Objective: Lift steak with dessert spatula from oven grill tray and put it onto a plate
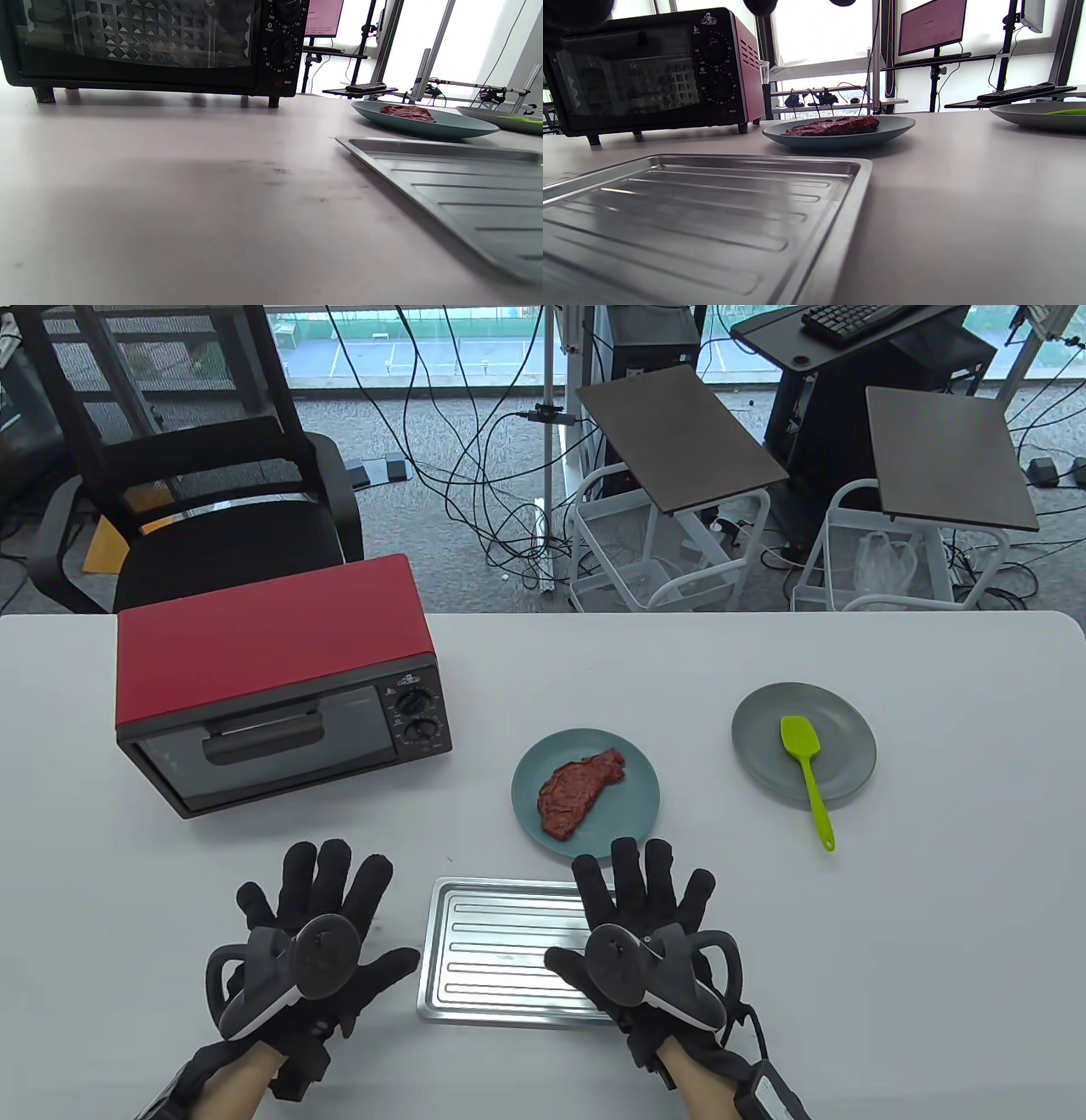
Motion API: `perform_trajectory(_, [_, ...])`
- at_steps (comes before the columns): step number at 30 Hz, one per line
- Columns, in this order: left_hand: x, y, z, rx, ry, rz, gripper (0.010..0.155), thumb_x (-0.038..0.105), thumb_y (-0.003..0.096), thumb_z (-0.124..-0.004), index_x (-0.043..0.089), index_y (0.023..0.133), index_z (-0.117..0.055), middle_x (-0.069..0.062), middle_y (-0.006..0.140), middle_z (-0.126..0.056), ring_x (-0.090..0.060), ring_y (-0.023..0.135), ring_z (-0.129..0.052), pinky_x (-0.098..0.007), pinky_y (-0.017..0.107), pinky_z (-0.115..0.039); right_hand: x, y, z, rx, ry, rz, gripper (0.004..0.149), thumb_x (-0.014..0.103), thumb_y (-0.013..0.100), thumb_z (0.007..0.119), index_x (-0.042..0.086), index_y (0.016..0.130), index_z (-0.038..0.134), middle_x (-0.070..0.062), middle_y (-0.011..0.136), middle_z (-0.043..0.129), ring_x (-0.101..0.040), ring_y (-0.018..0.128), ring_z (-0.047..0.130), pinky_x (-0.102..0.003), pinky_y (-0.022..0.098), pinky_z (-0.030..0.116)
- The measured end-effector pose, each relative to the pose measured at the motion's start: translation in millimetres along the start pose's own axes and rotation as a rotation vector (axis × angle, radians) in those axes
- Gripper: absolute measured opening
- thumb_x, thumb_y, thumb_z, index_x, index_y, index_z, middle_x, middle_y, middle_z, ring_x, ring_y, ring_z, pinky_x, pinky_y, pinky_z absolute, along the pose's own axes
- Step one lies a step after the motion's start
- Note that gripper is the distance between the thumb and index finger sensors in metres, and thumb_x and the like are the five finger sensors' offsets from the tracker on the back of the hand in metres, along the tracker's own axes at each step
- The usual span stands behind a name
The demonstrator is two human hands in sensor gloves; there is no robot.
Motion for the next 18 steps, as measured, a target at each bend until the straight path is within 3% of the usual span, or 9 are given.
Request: perform_trajectory(18, [2.3,0.1,-1.9,-0.027,0.008,-0.002,0.096,0.091,0.0319,-0.055,0.05,0.107,-0.011,0.004,0.122,-0.005,-0.037,0.118,-0.006,-0.08,0.07,-0.019,-0.3,-0.1,-1.0,-0.009,0.002,0.002,0.096,0.078,0.046,0.056,0.023,0.116,0.022,-0.022,0.12,0.012,-0.055,0.105,0.006,-0.086,0.064,0.018])
Point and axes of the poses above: the tracker on the back of each hand, its own x axis roughly to the thumb side, its own y axis roughly from the wrist to the fingertips, z = x × y, the point moved 3 cm from there along y, roughly from the wrist to the fingertips
